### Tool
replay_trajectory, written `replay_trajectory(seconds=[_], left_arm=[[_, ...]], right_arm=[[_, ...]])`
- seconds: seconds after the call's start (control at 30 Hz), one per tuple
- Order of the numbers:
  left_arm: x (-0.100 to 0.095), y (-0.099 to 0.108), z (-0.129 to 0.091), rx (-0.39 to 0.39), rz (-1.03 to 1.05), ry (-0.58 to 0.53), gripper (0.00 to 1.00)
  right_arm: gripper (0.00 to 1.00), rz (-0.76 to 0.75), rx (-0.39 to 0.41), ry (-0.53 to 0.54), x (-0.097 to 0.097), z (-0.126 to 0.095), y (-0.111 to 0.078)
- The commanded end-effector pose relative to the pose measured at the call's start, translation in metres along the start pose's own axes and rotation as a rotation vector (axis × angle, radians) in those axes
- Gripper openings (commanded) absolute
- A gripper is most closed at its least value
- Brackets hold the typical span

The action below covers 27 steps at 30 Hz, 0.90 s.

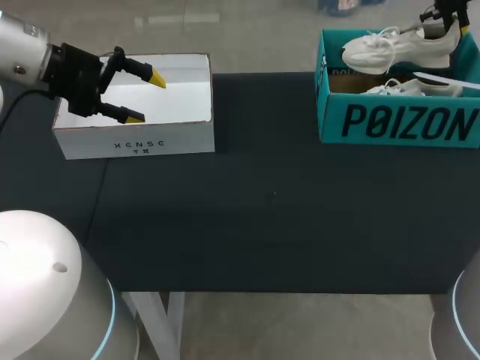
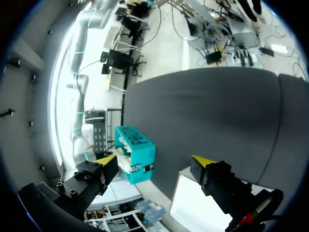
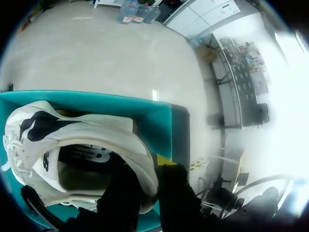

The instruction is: Take the shoe out of the shoebox, open the shoe tongue, remove and reinsert the insole, then place the shoe into the shoebox

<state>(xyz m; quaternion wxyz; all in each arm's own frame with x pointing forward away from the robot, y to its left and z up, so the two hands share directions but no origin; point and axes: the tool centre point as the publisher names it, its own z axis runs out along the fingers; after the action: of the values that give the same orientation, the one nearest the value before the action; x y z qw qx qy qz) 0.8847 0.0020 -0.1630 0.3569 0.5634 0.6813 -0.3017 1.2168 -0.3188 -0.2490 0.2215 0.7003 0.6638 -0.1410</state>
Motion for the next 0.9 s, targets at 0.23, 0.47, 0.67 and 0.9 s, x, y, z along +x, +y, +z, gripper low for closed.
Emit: replay_trajectory(seconds=[0.23, 0.47, 0.67, 0.9], left_arm=[[0.000, 0.000, 0.000, 0.000, 0.000, 0.004, 1.00], [0.000, 0.000, 0.000, 0.000, 0.000, 0.004, 1.00], [0.000, 0.000, 0.000, 0.000, 0.000, 0.004, 1.00], [0.000, 0.000, 0.000, 0.000, 0.000, 0.004, 1.00]], right_arm=[[0.00, -0.022, 0.059, -0.004, 0.020, 0.030, 0.017], [0.00, -0.046, 0.097, -0.002, 0.032, 0.053, 0.013], [0.00, -0.055, 0.141, -0.007, 0.045, 0.076, 0.009], [0.00, -0.075, 0.176, -0.004, 0.055, 0.096, 0.000]])
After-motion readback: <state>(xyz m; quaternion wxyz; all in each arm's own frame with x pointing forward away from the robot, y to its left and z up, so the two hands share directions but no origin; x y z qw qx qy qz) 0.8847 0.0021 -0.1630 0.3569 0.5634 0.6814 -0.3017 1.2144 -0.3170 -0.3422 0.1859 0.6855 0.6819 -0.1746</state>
